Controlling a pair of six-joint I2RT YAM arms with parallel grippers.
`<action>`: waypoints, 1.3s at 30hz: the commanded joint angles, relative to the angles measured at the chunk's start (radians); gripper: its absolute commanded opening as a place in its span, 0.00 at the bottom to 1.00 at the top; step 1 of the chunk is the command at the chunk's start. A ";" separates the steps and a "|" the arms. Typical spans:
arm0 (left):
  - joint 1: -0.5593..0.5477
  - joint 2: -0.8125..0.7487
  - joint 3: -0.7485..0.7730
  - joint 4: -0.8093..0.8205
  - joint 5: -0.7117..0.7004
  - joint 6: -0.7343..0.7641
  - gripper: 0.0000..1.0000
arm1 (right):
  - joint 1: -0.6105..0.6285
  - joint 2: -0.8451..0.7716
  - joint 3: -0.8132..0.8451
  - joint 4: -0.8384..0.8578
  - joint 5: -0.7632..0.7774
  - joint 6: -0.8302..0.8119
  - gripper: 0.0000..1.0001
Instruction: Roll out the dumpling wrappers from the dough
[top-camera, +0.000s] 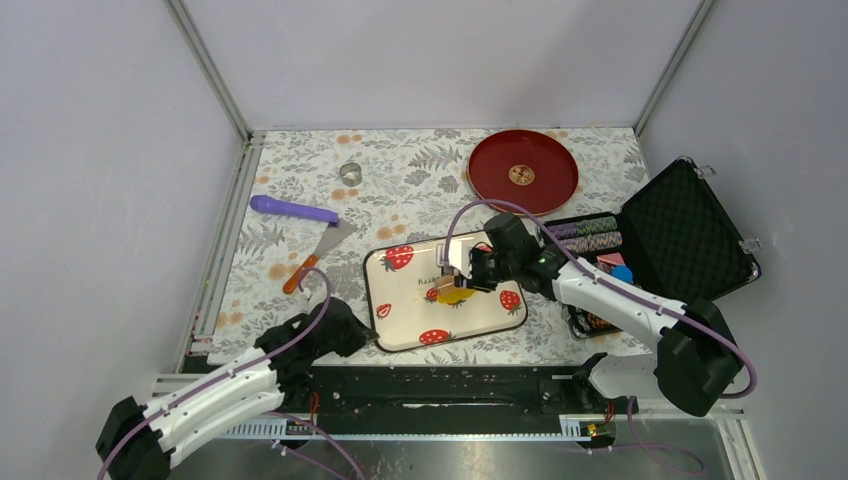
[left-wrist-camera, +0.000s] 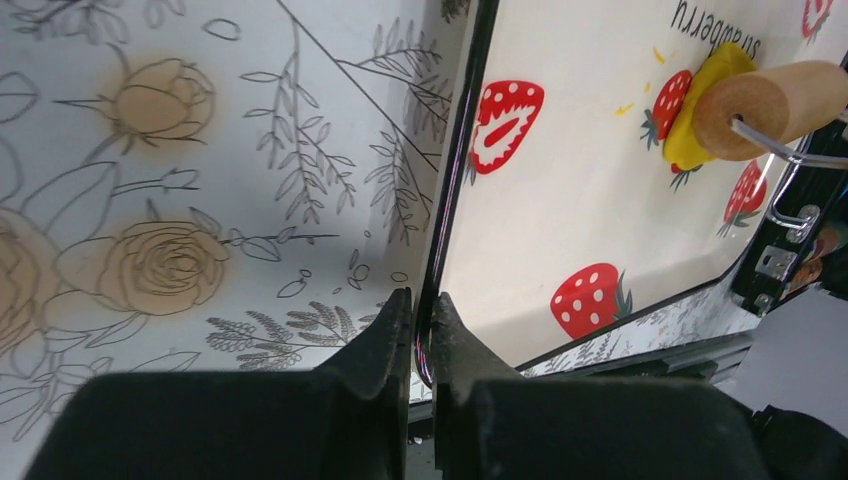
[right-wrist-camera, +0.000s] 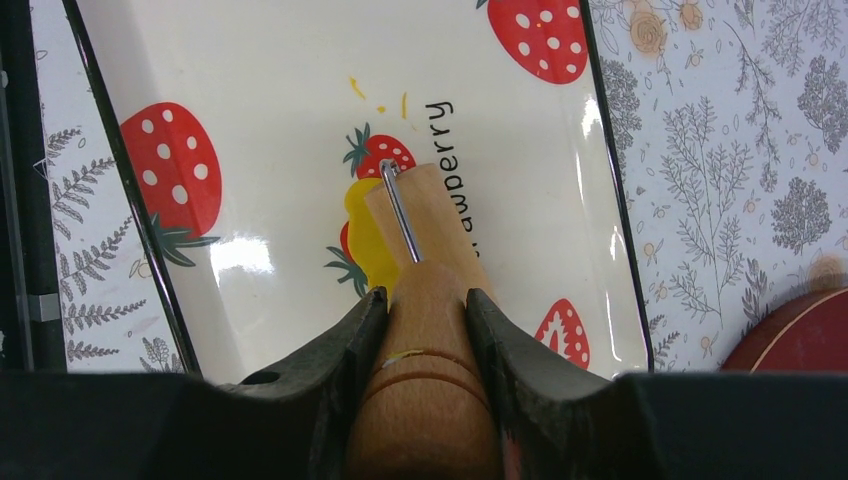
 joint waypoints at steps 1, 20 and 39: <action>0.005 -0.072 -0.025 -0.142 -0.088 -0.089 0.00 | 0.038 0.087 -0.014 -0.215 0.076 0.035 0.00; 0.025 0.033 0.001 -0.108 -0.069 -0.058 0.00 | 0.080 0.111 -0.060 -0.296 0.055 0.128 0.00; 0.033 0.038 -0.001 -0.104 -0.062 -0.053 0.00 | 0.110 0.100 -0.081 -0.422 0.007 0.156 0.00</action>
